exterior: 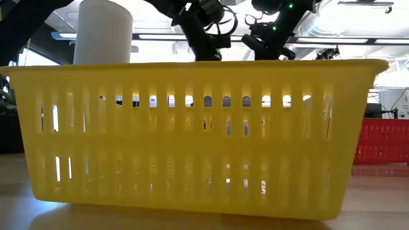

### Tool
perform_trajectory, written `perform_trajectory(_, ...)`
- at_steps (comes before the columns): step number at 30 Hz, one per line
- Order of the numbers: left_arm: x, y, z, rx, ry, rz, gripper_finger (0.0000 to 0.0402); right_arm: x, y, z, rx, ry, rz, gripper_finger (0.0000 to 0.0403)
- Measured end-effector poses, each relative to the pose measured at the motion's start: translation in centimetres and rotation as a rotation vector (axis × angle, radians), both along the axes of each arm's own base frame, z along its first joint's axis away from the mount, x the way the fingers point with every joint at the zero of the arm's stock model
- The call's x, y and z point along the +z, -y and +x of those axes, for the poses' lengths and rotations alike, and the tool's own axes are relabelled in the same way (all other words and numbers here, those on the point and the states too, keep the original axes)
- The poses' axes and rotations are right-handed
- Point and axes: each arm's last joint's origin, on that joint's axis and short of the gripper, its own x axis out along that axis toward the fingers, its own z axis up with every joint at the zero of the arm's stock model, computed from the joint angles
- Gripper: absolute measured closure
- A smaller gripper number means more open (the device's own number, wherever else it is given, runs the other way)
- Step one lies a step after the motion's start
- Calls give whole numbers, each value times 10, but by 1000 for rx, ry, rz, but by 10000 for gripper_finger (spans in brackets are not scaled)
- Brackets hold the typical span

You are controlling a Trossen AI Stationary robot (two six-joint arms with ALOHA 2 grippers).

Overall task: Stack baskets by color
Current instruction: Stack the bottom left black bin on the top black bin

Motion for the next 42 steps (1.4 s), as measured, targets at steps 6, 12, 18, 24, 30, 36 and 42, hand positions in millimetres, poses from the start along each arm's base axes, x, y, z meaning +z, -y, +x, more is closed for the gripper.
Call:
perform_trajectory(6,0,1,1,-5,33,-36,395,-2,1,-2,-22,-15,10,383)
perform_trajectory(12,0,2,2,-48,58,-73,354,-2,1,-3,-33,-26,2,398)
perform_trajectory(18,1,2,1,-39,54,-65,297,-2,1,-4,-38,-33,0,401)
perform_trajectory(24,13,5,-6,2,35,-9,263,-2,7,-7,-61,-28,2,402)
perform_trajectory(30,38,12,-18,-7,84,9,260,-3,21,-15,-94,-17,30,402)
perform_trajectory(36,56,20,-32,37,83,38,261,-3,42,-27,-95,65,127,403)
perform_trajectory(42,69,30,-48,26,80,-25,262,-3,58,-40,-110,133,213,403)
